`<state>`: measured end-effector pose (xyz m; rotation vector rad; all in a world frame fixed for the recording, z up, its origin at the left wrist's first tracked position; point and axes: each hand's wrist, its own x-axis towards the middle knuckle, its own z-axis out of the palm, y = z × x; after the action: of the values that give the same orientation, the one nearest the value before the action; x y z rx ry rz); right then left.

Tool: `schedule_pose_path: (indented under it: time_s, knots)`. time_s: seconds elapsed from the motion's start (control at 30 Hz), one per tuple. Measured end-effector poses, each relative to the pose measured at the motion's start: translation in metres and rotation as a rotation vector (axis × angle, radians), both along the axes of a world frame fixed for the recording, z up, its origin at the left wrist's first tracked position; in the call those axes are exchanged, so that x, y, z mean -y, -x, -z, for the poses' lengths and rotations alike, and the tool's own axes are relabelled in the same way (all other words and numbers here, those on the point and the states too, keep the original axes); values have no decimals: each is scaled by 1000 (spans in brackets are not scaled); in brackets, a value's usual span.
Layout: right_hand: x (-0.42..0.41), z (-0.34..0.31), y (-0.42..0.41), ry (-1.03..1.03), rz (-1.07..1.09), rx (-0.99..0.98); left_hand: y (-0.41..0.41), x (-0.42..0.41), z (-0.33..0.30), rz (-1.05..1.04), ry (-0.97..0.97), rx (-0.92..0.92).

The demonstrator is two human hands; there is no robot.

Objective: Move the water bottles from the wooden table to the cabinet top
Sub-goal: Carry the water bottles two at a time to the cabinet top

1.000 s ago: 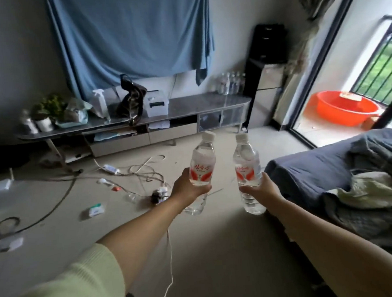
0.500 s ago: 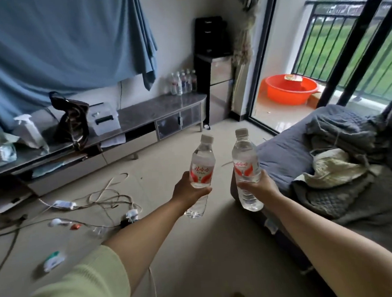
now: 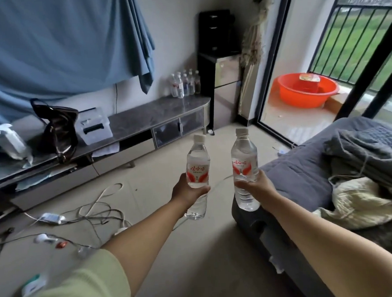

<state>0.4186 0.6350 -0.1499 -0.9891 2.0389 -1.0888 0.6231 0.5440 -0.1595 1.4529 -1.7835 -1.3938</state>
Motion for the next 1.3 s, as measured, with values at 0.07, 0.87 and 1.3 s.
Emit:
schedule_pose_path:
  time_s: [0.07,0.87,1.3]
  knots:
    - [24,4,10,-9,-4,12,9,21,5,-4,-23,6]
    - [415,18,126,-15,103,58,132,437,9,113,-68,9]
    - [630,28,271,-9,-64,140,273,627,17,-80,-129,-97]
